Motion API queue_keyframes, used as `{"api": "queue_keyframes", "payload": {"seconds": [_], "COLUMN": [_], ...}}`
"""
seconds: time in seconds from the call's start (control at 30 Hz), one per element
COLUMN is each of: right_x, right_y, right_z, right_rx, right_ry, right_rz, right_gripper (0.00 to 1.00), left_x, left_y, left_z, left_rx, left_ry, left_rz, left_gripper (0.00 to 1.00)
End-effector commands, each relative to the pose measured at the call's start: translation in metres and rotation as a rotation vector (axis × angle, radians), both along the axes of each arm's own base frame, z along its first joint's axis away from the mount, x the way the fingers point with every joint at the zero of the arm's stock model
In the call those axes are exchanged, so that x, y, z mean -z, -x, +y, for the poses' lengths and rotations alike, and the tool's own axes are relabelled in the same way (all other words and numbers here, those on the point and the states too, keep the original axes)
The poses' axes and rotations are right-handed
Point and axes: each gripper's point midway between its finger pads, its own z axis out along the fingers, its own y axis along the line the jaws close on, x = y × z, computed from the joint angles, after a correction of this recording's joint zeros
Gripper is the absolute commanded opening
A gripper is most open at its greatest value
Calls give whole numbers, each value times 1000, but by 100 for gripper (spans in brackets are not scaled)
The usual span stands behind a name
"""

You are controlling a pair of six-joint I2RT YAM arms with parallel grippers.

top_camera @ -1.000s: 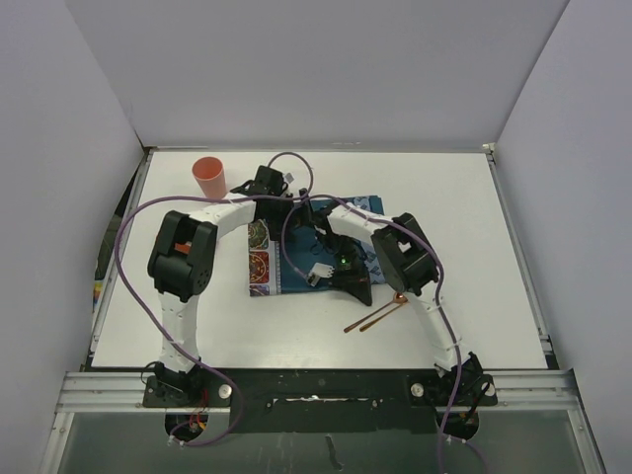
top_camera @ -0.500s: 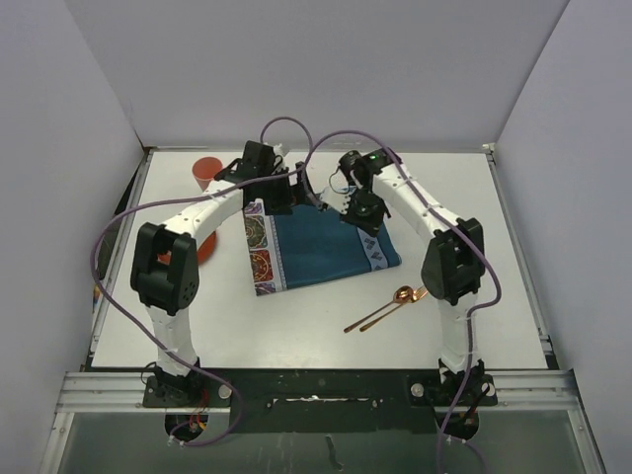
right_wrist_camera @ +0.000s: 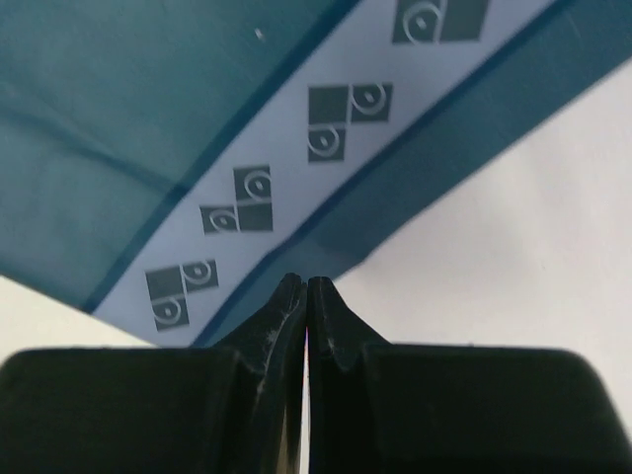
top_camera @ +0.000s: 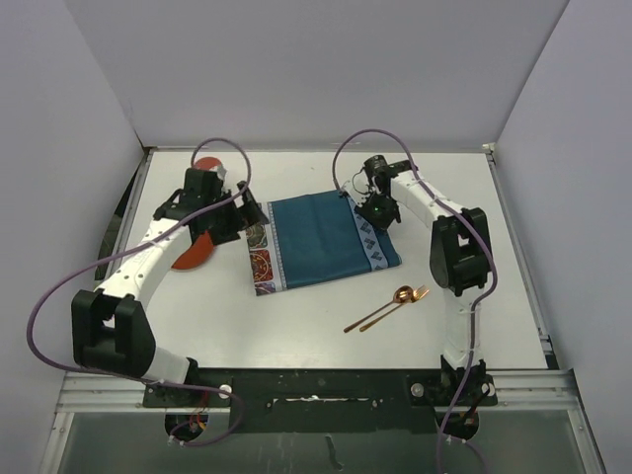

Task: Set the dinner table for one person
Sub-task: Fold the napkin at the center of the board.

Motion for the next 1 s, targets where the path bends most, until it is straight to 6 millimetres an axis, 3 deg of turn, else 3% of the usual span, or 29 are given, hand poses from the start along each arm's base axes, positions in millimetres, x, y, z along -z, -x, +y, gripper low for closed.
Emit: {"api": "queue_keyframes", "payload": {"seconds": [0.0, 0.1, 0.33, 0.57, 0.7, 0.77, 0.9, 0.97], "right_x": [-5, -2, 10, 22, 26, 28, 32, 35], "right_y": [-18, -20, -15, -6, -2, -3, -4, -4], "right_z": [27, 23, 15, 8, 7, 5, 1, 0], "right_rx": [-21, -24, 10, 38, 35, 32, 40, 41], "right_ry": [-91, -83, -98, -103, -103, -93, -90, -90], "right_rz": [-57, -59, -26, 4, 12, 12, 18, 21], "right_gripper": [0, 0, 0, 0, 0, 0, 0, 0], "left_x": [23, 31, 69, 111, 113, 109, 111, 115], "left_y": [7, 4, -16, -35, -54, -66, -86, -92], "left_z": [47, 59, 54, 70, 80, 82, 78, 72], "left_rx": [-211, -244, -249, -334, -406, -410, -380, -361], "left_ry": [2, 8, 47, 2, -11, -19, -22, -17], "left_rz": [46, 54, 137, 201, 147, 112, 109, 122], "left_gripper": [98, 98, 98, 98, 98, 94, 70, 66]}}
